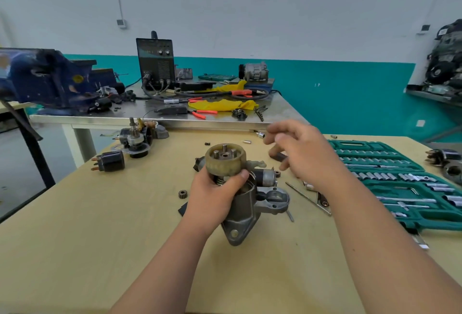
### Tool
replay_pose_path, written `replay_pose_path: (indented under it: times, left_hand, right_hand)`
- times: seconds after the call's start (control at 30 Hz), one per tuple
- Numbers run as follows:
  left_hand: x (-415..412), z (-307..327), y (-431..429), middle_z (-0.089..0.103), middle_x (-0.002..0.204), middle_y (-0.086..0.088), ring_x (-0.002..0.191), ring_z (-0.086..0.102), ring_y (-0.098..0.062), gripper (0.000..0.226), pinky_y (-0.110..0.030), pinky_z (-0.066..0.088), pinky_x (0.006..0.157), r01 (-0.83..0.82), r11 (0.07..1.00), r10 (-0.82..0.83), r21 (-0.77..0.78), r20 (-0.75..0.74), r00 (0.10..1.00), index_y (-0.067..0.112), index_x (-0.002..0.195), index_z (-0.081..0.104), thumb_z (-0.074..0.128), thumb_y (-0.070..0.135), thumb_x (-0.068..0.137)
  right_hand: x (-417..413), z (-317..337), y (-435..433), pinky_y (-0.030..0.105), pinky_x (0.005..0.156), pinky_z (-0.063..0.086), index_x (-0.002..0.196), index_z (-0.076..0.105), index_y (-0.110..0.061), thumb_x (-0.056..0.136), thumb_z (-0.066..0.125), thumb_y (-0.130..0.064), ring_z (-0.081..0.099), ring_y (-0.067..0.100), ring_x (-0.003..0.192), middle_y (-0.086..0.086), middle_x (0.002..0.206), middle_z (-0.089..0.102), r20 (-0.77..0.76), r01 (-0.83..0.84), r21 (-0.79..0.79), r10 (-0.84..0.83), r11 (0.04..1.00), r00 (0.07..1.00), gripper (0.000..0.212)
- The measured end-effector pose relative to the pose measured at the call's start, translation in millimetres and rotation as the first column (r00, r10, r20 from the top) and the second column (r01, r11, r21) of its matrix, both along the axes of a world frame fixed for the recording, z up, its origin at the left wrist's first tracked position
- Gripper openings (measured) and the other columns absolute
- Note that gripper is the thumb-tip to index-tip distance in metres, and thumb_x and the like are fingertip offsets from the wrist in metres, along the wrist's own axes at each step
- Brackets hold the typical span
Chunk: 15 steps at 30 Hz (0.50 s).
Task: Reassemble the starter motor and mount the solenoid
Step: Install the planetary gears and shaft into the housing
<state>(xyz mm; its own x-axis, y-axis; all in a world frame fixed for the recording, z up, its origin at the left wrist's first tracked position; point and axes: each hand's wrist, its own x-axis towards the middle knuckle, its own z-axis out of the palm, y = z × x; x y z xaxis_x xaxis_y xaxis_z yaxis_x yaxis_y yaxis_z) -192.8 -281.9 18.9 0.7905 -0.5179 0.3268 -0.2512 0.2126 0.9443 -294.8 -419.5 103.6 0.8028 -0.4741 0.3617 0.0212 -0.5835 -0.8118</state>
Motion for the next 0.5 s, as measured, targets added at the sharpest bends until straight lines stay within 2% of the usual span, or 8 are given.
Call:
replay_pose_path:
  times: [0.1,0.2,0.23,0.3,0.5]
  left_hand:
    - [3,0,1,0.076,0.094,0.007,0.089,0.071,-0.01,0.038,-0.023,0.055,0.073,0.032,0.999,-0.032,-0.004,-0.008,0.999,0.024,0.098,0.073,0.074,0.043,0.065]
    - [3,3,0,0.076,0.092,0.007,0.086,0.071,-0.009,0.026,-0.016,0.053,0.067,0.082,0.997,-0.082,0.009,0.004,0.997,0.027,0.095,0.074,0.073,0.038,0.071]
    - [3,4,0,0.076,0.092,0.006,0.086,0.071,-0.008,0.025,-0.016,0.053,0.067,0.102,0.995,-0.102,0.011,0.008,0.995,0.027,0.095,0.074,0.073,0.037,0.072]
    - [3,4,-2,0.076,0.093,0.005,0.086,0.071,-0.009,0.024,-0.017,0.053,0.068,0.132,0.991,-0.132,0.012,0.01,0.991,0.026,0.095,0.073,0.072,0.036,0.074]
    - [5,4,-4,0.076,0.091,0.003,0.084,0.071,-0.008,0.02,-0.016,0.052,0.066,0.181,0.984,-0.181,-0.002,0.022,0.983,0.024,0.094,0.074,0.072,0.033,0.076]
  right_hand:
    - [-6,-22,-6,0.027,0.07,0.054,0.096,0.059,-0.048,0.089,0.06,-0.023,0.063,-0.002,0.086,-0.022,0.093,0.066,-0.062,-0.105,-0.117,0.098,0.988,0.993,0.026]
    - [-2,-36,-2,0.032,0.085,0.053,0.093,0.057,-0.06,0.079,0.062,-0.042,0.06,-0.006,0.092,-0.032,0.096,0.063,-0.114,-0.085,-0.222,0.06,0.971,0.992,0.023]
    - [-1,-37,-1,0.034,0.085,0.053,0.092,0.057,-0.062,0.077,0.061,-0.046,0.061,-0.005,0.092,-0.032,0.095,0.063,-0.1,-0.063,-0.246,0.039,0.967,0.994,0.023]
    - [0,-39,-3,0.032,0.083,0.054,0.09,0.058,-0.063,0.08,0.064,-0.041,0.06,-0.006,0.091,-0.033,0.094,0.063,-0.046,-0.044,-0.256,0.034,0.966,0.998,0.025]
    - [0,-44,-10,0.009,0.076,0.049,0.087,0.062,-0.055,0.085,0.068,-0.022,0.061,-0.009,0.092,-0.033,0.093,0.064,0.052,-0.044,-0.256,0.059,0.966,0.997,0.033]
